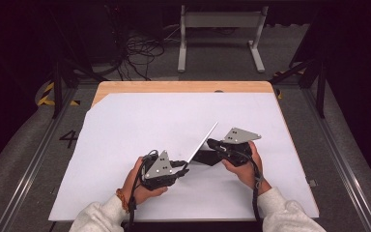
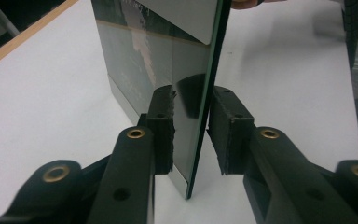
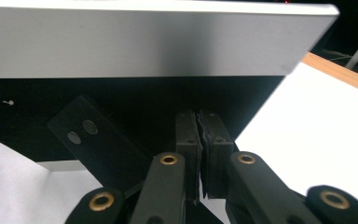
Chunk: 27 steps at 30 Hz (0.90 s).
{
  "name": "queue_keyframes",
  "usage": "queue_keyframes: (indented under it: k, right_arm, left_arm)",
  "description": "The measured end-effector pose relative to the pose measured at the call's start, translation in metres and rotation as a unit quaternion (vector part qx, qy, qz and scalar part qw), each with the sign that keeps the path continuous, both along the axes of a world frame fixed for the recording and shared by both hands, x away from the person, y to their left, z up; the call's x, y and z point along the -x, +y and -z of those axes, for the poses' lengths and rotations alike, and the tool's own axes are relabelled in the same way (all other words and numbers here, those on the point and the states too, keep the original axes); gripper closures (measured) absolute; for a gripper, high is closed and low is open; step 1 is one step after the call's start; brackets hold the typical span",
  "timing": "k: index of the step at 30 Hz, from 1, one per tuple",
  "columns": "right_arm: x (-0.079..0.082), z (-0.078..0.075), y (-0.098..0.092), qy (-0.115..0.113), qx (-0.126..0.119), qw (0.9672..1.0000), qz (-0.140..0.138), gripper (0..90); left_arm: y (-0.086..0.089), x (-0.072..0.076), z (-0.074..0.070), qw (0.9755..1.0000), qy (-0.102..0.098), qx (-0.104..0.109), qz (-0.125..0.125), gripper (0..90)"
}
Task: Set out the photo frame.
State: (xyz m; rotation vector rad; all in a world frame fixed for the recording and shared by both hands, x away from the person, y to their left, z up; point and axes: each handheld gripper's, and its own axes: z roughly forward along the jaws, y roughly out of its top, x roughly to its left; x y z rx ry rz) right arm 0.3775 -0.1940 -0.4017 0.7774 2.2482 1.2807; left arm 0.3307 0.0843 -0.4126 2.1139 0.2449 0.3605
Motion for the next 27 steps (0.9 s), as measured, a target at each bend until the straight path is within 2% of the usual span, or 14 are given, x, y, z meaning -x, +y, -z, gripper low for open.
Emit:
queue_keyframes:
  k: [4, 5, 7, 10, 12, 14, 18, 22, 23, 27]
  right_arm:
    - [0.001, -0.001, -0.004, -0.001, -0.003, 1.0000, 0.005, 87.8]
    - [0.001, -0.001, -0.006, -0.003, -0.002, 1.0000, 0.007, 88.1]
    - [0.001, -0.002, -0.007, -0.003, -0.004, 0.9999, 0.009, 88.3]
    - [0.001, -0.002, -0.006, -0.006, -0.003, 0.9999, 0.007, 88.4]
    - [0.001, -0.002, -0.005, -0.007, -0.004, 0.9999, 0.008, 88.6]
    - [0.001, -0.002, -0.004, -0.007, -0.004, 1.0000, 0.005, 88.9]
    - [0.002, -0.002, 0.000, -0.009, -0.003, 1.0000, 0.001, 89.1]
    - [0.001, -0.002, 0.002, -0.007, -0.003, 1.0000, -0.001, 89.6]
    - [0.001, -0.002, 0.002, -0.007, -0.004, 1.0000, -0.002, 89.7]
    - [-0.001, -0.002, 0.002, -0.005, -0.009, 0.9999, -0.004, 90.0]
  left_arm:
    - [0.012, 0.000, -0.002, 1.0000, 0.005, 0.002, 0.008, 71.8]
    - [0.016, -0.001, -0.003, 1.0000, 0.001, -0.001, 0.009, 73.6]
    - [0.025, -0.003, -0.003, 0.9998, 0.010, 0.005, 0.016, 78.9]
    - [0.029, -0.007, -0.002, 0.9999, 0.010, 0.002, -0.003, 87.4]
    - [0.027, -0.009, -0.001, 0.9998, 0.015, 0.003, -0.009, 89.8]
    - [0.021, -0.009, 0.001, 0.9998, 0.013, -0.005, -0.010, 90.0]
    - [0.009, -0.008, 0.003, 0.9998, 0.012, -0.017, -0.001, 90.0]
    - [0.006, -0.009, 0.004, 0.9997, 0.017, -0.017, -0.002, 90.0]
    - [0.006, -0.011, 0.005, 0.9997, 0.024, -0.007, 0.002, 90.0]
    - [0.004, -0.011, 0.005, 0.9995, 0.030, -0.004, 0.006, 90.0]
